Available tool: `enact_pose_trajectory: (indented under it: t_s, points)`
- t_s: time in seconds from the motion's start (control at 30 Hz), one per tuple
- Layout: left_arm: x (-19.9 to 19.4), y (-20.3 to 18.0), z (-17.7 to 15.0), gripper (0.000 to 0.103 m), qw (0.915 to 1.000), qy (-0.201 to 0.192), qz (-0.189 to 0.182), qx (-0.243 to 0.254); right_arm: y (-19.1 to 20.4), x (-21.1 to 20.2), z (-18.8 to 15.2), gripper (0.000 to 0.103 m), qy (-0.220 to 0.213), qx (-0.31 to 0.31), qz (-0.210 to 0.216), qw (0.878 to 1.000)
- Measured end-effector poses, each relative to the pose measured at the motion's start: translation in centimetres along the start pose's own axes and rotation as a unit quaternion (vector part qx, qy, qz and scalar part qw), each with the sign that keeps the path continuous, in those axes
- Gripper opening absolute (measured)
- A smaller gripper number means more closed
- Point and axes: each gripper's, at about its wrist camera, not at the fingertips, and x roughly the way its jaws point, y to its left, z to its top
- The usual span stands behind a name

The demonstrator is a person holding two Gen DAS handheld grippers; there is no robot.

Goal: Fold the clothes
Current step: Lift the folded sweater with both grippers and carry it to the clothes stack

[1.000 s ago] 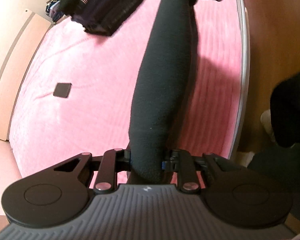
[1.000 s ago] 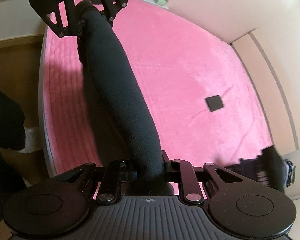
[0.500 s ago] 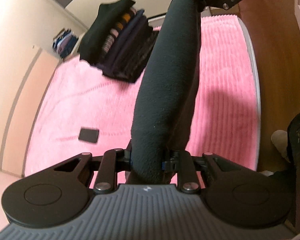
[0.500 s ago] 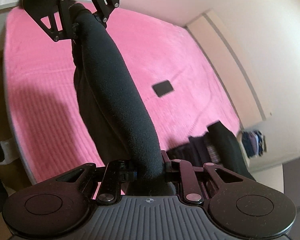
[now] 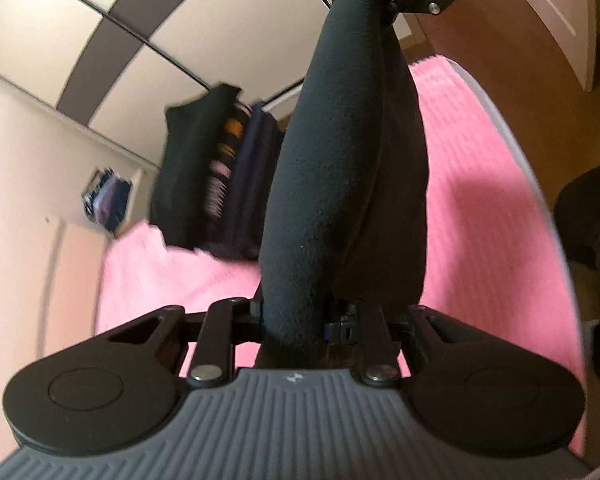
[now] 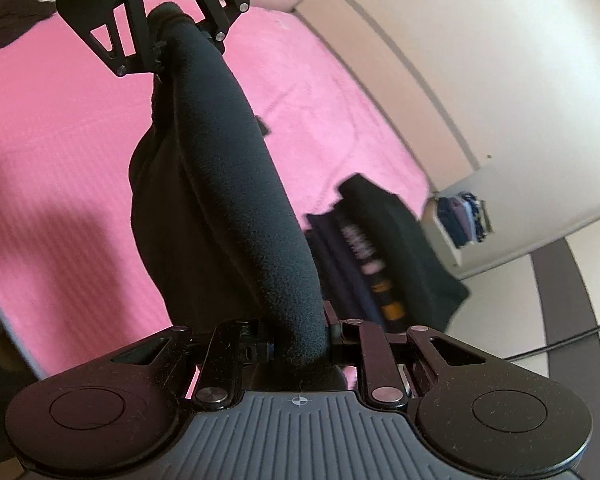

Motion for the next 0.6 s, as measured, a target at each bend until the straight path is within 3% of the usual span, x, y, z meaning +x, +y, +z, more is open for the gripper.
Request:
enact_pose_trajectory:
  t_s: [0.17,0.43,0.5,0.6]
  points:
    - [2.5,5.1,4.0,0.02,0.9994,-0.013,0.032,-0.006,-7.5,1.7,-1.5,0.019,-0.026,-0.001,-0.014,1.0]
    - [10.1,16.0,12.3,0.02,0.9956,0.019,0.092,-0.007,-24.1,7.6,-4.1,0.019,-0.089,-0.033,-0.022,0.995]
    - [12.2,20.2,14.6,0.02,0.9931,0.022,0.114,-0.016,-28.5,9.3,-3.8,0.019,-0.108,-0.04,-0.049,0.992]
    - [15.1,26.8,17.3,0.02,0.9839,0.02,0.176,-0.02,-35.3,11.9,-3.1,0.019,-0.138,-0.051,-0.101,0.984]
